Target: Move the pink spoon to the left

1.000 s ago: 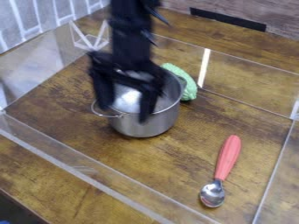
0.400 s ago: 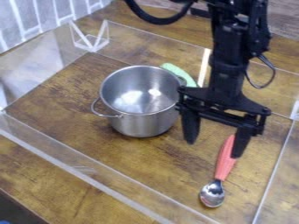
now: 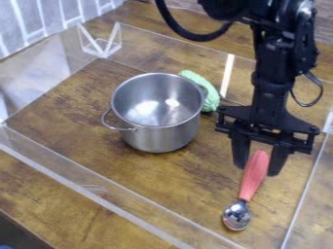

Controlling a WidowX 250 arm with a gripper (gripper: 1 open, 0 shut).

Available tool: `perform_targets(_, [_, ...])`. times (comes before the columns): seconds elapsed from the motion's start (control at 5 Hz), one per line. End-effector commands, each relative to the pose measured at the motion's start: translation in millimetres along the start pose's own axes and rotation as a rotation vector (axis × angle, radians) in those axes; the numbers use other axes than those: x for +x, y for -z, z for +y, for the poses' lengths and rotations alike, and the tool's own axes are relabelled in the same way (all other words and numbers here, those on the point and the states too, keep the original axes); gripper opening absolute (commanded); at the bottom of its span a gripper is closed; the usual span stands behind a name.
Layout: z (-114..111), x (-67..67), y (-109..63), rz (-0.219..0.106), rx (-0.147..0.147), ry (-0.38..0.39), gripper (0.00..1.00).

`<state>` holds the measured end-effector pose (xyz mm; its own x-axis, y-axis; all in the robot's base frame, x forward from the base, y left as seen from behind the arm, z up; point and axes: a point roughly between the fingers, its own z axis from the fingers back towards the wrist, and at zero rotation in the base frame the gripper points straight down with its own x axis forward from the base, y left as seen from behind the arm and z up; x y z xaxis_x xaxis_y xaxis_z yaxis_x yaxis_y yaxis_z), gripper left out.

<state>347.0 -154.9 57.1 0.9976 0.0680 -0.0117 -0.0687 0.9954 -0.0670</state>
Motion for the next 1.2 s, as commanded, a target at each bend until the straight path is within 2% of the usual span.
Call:
perform_targets(0.0, [-10.7, 13.9, -17.3, -0.068, -0.040, 0.029, 0.00])
perform_targets(0.2, [-7.1, 19.7, -14.2, -0.072, -0.044, 0.034, 0.00])
perform_targets(0.4, [-2.6, 24.3, -13.3, -0.070, -0.050, 0.032, 1.00])
perform_targets(0.6, [0.5, 30.5, -0.7, -0.067, -0.055, 0.034, 1.00])
perform_targets(0.8, [0.1, 35.9, 3.4, -0.081, -0.065, 0.031, 1.00])
perform_targets(1.0, [2.6, 38.1, -1.3, -0.093, -0.066, -0.040, 1.00])
